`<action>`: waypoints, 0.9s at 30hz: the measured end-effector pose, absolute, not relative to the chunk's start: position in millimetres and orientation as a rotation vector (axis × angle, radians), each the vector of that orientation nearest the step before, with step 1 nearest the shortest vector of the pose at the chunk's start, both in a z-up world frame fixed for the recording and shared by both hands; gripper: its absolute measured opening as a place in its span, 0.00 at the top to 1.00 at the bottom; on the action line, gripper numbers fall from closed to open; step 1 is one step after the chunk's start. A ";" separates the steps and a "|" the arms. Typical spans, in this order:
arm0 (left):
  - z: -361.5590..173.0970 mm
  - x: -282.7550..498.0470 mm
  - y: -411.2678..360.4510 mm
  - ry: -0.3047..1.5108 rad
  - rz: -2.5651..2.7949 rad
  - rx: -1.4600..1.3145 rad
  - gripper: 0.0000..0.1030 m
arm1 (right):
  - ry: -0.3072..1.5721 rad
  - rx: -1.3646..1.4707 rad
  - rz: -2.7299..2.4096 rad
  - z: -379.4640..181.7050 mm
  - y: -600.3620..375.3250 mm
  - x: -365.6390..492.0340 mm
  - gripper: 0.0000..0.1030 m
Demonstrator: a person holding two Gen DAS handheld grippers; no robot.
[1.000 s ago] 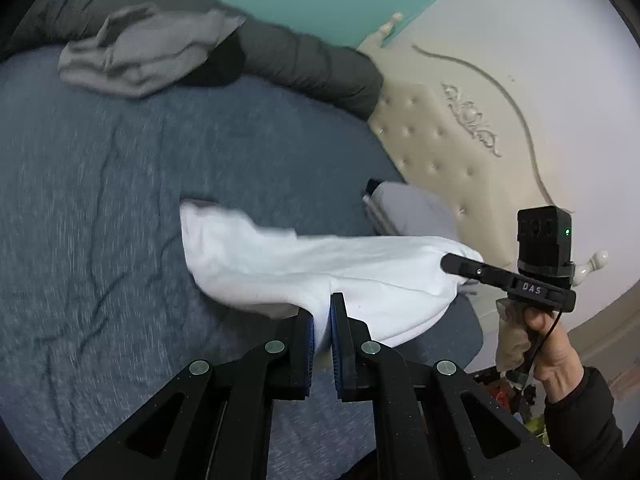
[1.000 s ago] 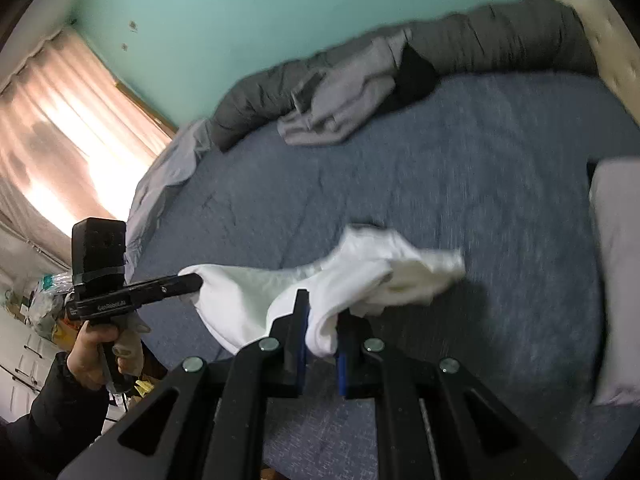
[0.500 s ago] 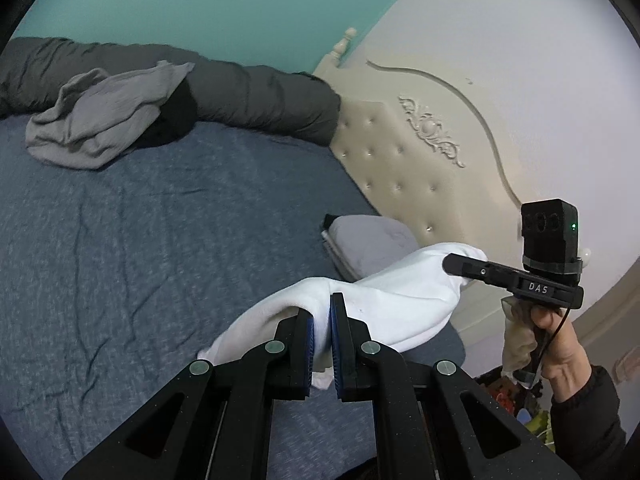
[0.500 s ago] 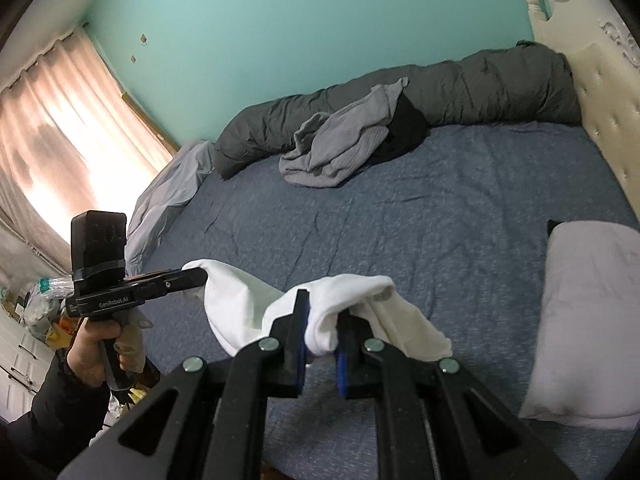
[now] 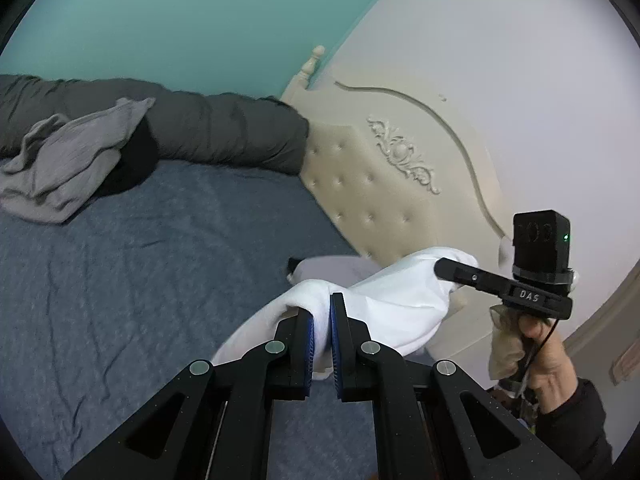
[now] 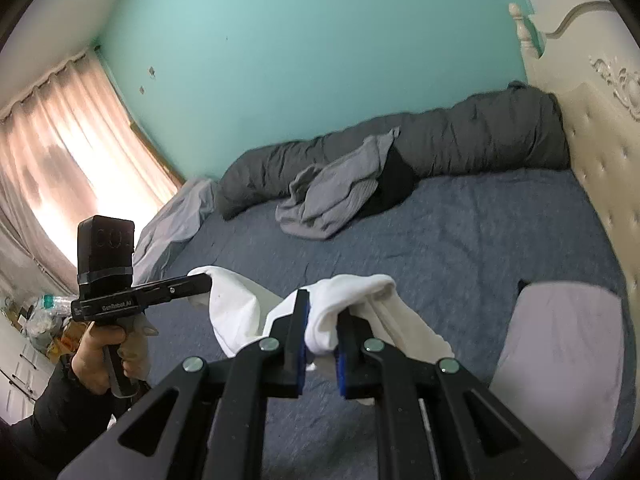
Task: Fold clothes
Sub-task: 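Carry the lifted polo with both tools toward the grey clothes stack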
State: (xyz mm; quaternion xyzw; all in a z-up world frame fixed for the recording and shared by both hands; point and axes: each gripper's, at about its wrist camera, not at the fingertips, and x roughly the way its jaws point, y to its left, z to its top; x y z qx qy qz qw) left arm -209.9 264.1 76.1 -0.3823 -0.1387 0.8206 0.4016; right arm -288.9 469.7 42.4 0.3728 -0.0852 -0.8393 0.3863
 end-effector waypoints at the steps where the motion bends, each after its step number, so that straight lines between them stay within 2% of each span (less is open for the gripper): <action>1: 80.6 -216.2 271.6 -0.343 2.073 -0.961 0.93 | -0.217 0.942 -2.146 45.7 473.6 -297.7 0.90; 17: 110.0 -329.3 428.1 -0.273 2.057 -0.926 0.93 | -0.294 0.835 -2.299 57.8 572.2 -445.1 0.90; 27: 111.7 -378.1 540.3 -0.228 2.017 -0.945 0.93 | -0.341 0.811 -2.437 57.3 650.6 -489.4 0.90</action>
